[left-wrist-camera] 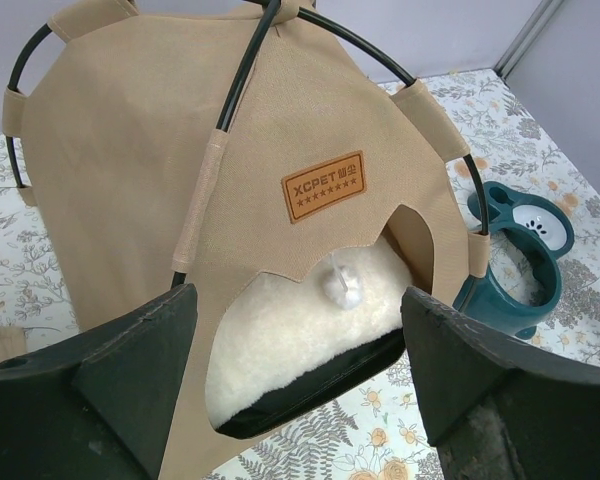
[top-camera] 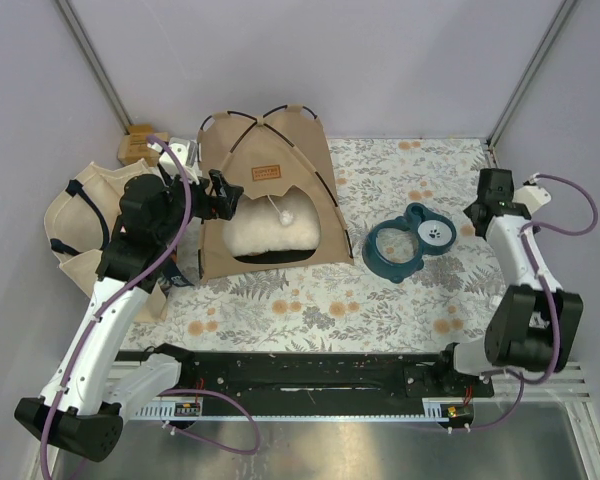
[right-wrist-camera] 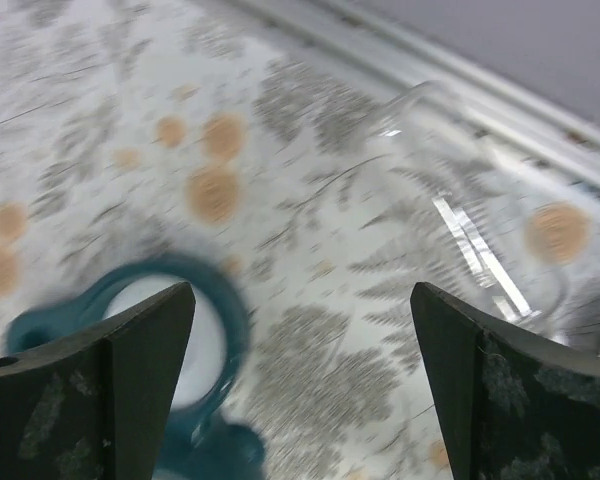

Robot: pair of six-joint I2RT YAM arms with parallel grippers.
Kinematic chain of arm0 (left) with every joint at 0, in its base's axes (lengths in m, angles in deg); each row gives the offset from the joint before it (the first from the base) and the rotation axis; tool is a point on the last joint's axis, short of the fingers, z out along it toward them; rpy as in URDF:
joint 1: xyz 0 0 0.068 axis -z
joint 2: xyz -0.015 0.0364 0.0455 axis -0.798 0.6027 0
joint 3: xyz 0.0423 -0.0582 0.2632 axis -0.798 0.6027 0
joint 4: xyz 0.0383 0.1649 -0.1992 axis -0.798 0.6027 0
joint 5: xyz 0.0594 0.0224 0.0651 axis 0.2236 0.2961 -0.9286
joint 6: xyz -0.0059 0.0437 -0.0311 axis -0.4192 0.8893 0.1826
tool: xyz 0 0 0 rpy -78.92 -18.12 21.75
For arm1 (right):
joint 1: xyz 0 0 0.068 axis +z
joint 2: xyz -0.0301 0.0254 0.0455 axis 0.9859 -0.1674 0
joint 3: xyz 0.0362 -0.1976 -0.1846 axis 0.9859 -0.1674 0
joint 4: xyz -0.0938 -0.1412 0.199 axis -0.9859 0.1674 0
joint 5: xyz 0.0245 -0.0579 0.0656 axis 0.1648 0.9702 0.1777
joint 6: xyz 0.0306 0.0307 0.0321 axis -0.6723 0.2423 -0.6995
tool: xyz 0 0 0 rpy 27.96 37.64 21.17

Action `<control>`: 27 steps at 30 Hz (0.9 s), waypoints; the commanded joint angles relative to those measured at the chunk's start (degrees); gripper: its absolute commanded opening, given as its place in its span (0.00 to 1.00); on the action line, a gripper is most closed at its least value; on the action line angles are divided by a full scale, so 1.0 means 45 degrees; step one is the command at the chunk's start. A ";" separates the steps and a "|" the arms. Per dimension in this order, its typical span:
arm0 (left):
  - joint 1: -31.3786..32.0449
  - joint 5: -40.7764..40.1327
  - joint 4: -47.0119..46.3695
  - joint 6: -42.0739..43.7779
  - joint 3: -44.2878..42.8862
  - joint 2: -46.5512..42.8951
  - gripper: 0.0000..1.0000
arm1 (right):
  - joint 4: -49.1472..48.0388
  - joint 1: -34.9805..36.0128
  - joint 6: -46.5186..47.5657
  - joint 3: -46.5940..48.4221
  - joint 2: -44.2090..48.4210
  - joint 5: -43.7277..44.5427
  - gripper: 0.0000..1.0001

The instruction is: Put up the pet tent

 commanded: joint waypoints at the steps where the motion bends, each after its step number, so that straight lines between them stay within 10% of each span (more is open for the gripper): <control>1: -0.0017 0.0418 -0.0614 -0.0195 -0.0097 -0.0227 0.86 | 0.1029 -0.1025 0.1776 0.1148 -0.1761 0.2240 0.99; 27: 0.0002 0.0613 -0.0380 -0.0039 -0.0409 -0.0520 0.89 | -0.1123 -0.4795 0.5959 0.0462 -0.4027 -0.4941 1.00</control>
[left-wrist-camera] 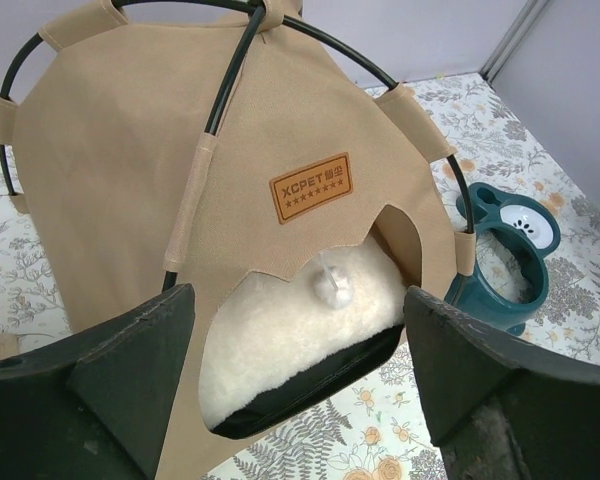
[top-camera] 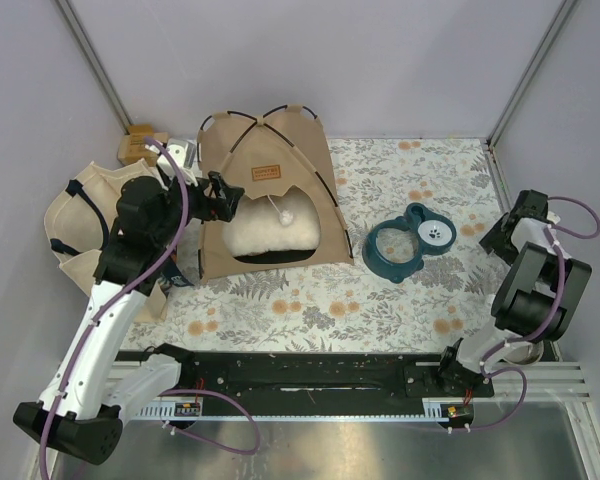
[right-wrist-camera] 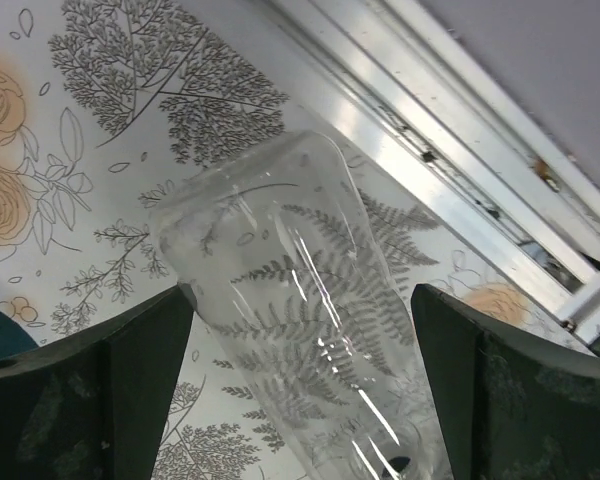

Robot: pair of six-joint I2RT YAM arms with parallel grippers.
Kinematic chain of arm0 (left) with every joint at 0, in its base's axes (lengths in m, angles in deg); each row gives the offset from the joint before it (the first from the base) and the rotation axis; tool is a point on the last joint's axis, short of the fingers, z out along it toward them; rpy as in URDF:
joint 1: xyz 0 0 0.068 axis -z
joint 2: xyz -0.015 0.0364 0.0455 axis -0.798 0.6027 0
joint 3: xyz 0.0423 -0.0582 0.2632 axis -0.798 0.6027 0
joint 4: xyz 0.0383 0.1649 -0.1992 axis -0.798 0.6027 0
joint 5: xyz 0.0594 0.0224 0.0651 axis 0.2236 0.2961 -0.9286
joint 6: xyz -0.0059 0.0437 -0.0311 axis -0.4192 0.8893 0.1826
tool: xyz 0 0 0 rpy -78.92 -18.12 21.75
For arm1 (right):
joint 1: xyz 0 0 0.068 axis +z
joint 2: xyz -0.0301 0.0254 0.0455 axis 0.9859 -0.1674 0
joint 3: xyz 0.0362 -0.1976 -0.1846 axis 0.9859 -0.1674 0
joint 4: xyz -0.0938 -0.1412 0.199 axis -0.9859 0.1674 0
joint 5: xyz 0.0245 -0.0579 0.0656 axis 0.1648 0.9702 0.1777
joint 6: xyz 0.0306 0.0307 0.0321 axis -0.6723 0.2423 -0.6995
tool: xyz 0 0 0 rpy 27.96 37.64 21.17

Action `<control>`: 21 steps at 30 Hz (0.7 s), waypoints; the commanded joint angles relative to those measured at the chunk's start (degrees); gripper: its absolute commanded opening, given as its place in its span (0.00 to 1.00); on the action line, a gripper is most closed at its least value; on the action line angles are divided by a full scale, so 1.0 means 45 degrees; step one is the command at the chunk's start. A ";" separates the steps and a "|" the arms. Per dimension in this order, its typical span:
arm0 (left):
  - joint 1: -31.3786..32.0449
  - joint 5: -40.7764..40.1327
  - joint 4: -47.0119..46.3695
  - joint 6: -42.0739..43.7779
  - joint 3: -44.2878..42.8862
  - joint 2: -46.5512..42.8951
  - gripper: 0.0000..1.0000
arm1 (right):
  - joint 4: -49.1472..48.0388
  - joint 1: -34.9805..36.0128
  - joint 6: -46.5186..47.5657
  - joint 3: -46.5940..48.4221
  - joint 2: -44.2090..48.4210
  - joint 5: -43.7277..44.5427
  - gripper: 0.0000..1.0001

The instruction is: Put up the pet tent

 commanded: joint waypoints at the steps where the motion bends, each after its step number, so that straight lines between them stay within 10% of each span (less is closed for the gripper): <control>1: 0.0021 0.0371 -0.0365 0.0083 -0.0453 -0.0360 0.89 | 0.0442 -0.0511 0.0378 0.1235 -0.1012 -0.2458 1.00; 11: 0.0061 0.1481 -0.0520 -0.0014 -0.0629 -0.0341 0.89 | 0.0641 -0.0591 -0.0109 0.1610 -0.1485 -0.4022 0.83; 21: 0.1132 0.4023 -0.1966 -0.1108 -0.0394 0.0108 0.89 | -0.0782 0.0541 -0.2274 0.0537 0.2299 -0.6497 0.73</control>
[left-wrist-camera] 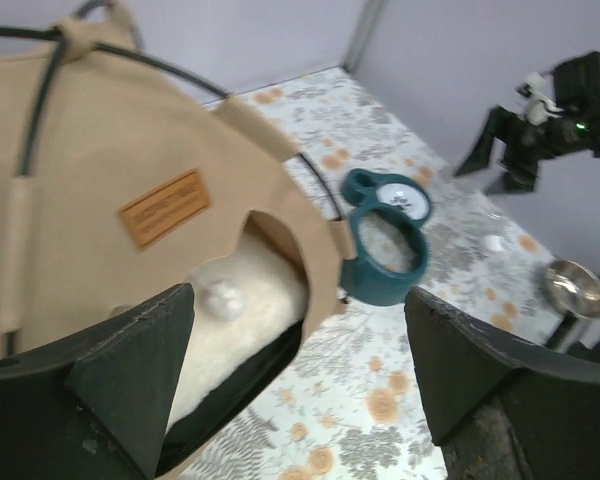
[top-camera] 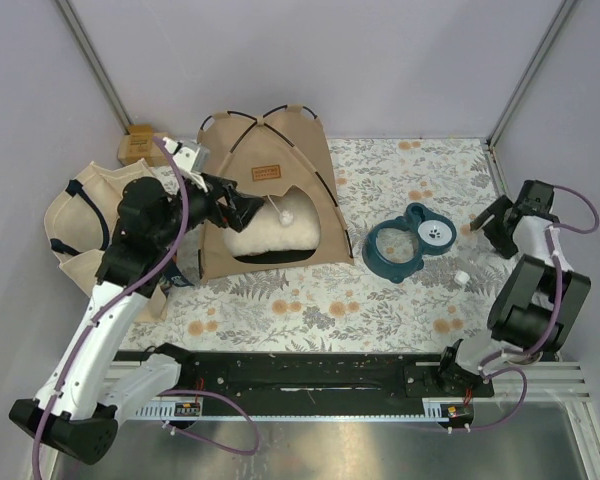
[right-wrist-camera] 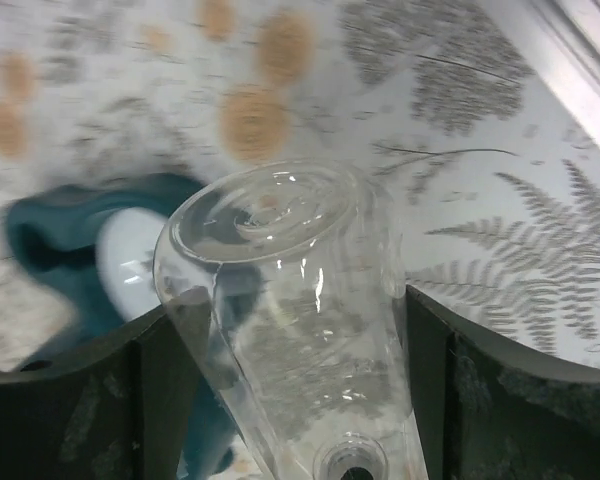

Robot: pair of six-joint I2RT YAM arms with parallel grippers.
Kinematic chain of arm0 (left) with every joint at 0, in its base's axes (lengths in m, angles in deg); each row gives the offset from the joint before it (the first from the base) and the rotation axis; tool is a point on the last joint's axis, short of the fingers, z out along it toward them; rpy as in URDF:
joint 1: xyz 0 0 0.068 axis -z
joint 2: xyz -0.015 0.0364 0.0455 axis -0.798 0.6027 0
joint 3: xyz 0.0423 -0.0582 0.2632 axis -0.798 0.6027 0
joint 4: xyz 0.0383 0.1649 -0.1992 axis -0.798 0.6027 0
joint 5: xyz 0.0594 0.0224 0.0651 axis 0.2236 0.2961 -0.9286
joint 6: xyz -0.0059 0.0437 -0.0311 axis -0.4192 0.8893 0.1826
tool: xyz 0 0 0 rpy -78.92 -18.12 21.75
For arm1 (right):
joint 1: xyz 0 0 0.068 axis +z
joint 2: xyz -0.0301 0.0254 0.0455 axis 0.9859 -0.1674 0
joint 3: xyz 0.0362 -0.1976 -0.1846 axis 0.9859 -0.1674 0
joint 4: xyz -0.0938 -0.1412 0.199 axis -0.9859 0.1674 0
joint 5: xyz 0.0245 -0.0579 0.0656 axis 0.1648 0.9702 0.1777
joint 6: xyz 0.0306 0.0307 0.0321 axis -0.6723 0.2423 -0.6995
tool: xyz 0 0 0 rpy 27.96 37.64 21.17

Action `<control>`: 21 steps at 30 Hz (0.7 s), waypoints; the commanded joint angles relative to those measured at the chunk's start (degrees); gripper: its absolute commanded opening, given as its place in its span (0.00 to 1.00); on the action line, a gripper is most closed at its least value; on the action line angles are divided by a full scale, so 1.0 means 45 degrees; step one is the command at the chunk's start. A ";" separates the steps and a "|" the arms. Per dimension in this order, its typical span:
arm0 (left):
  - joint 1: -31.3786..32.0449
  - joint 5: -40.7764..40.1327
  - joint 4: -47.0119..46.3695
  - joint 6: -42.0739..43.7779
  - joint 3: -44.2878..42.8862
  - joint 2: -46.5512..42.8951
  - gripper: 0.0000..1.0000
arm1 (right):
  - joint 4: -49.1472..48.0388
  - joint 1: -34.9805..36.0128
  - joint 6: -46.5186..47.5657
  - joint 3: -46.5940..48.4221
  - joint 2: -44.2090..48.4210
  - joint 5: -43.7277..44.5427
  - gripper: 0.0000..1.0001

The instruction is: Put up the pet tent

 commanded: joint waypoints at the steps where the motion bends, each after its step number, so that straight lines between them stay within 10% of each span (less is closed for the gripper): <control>1: 0.0920 0.1376 -0.1427 -0.0637 -0.0404 0.0317 0.90 | -0.1842 0.0590 -0.1930 -0.0469 0.2691 -0.2334 0.73; 21: 0.5668 0.2547 -0.5488 -0.3097 -0.1674 0.5453 0.89 | -1.1122 0.7173 -1.0898 -0.2015 0.7716 -0.4936 0.75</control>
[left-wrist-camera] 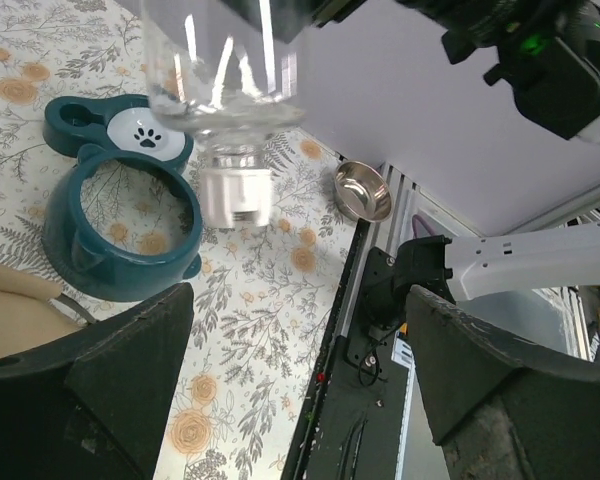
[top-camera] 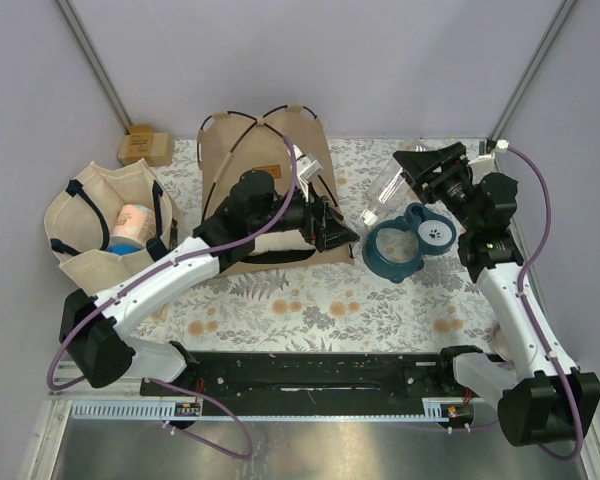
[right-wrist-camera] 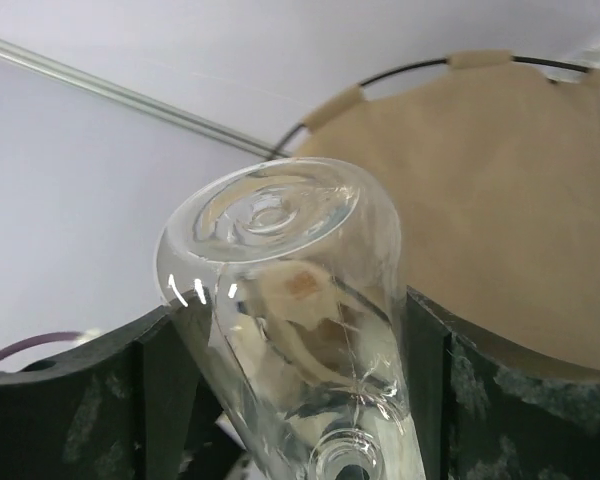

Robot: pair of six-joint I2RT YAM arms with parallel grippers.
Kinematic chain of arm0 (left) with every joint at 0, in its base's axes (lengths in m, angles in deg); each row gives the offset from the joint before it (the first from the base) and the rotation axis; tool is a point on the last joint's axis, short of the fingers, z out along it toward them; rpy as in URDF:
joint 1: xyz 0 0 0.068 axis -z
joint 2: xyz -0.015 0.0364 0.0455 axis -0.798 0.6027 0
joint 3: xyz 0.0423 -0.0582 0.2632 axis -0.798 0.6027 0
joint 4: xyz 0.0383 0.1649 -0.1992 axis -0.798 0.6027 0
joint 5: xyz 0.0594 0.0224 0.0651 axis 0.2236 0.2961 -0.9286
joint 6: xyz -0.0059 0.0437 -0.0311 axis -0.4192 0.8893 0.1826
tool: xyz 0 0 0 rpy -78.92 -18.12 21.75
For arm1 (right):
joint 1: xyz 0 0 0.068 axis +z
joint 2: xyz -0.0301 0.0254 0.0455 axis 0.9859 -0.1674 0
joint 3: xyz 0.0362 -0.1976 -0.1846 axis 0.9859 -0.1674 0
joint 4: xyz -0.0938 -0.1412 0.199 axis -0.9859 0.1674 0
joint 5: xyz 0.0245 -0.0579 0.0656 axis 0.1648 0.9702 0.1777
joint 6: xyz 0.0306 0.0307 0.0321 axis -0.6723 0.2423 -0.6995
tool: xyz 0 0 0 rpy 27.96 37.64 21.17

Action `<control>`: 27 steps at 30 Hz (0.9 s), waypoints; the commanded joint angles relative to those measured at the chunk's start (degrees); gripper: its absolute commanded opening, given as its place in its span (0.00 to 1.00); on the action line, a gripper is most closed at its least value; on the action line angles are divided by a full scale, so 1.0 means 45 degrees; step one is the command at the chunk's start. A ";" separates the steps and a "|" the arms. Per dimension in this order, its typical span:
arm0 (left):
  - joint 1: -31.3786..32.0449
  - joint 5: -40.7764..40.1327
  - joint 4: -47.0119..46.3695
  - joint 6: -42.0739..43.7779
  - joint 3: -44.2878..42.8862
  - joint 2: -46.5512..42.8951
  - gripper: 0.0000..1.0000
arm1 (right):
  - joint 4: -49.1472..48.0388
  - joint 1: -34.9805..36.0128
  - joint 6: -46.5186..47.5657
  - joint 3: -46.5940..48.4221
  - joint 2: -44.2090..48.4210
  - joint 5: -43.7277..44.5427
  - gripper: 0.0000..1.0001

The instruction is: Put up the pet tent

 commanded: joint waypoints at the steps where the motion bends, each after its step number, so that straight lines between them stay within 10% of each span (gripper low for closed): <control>1: 0.0131 0.0600 -0.1826 -0.0596 -0.0980 0.0354 0.89 | -0.2683 0.0232 -0.2065 0.0030 0.0678 -0.0478 0.75; 13: 0.0190 0.1090 -0.3451 -0.2219 -0.1506 0.1468 0.86 | -0.3972 0.0740 -0.3003 -0.0204 0.0777 -0.1142 0.76; 22: 0.0268 0.1422 -0.2826 -0.2551 -0.2015 0.2172 0.03 | -0.4091 0.0955 -0.3200 -0.0458 0.0776 -0.1298 0.78; 27: 0.0268 0.1538 -0.2146 -0.1171 -0.1898 0.1822 0.00 | -0.2845 0.0955 -0.2052 -0.0323 0.1146 -0.1357 0.99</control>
